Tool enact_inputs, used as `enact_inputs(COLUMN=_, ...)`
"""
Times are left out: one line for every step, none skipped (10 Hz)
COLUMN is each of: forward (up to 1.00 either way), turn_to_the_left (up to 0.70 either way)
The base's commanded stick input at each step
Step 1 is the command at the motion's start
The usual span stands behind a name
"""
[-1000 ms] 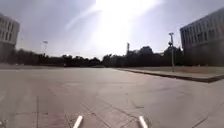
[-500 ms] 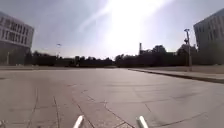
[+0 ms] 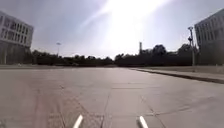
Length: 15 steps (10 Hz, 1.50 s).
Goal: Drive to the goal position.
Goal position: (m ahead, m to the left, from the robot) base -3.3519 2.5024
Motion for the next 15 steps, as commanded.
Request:
enact_inputs(forward=1.00, turn_to_the_left=0.00)
enact_inputs(forward=1.00, turn_to_the_left=0.00)
enact_inputs(forward=1.00, turn_to_the_left=0.00)
enact_inputs(forward=1.00, turn_to_the_left=0.00)
enact_inputs(forward=1.00, turn_to_the_left=0.00)
enact_inputs(forward=1.00, turn_to_the_left=0.00)
enact_inputs(forward=1.00, turn_to_the_left=0.00)
enact_inputs(forward=1.00, turn_to_the_left=0.00)
enact_inputs(forward=1.00, turn_to_the_left=0.00)
enact_inputs(forward=1.00, turn_to_the_left=0.00)
enact_inputs(forward=1.00, turn_to_the_left=0.00)
enact_inputs(forward=1.00, turn_to_the_left=0.04)
enact_inputs(forward=1.00, turn_to_the_left=0.20)
enact_inputs(forward=1.00, turn_to_the_left=0.40)
enact_inputs(forward=1.00, turn_to_the_left=0.20)
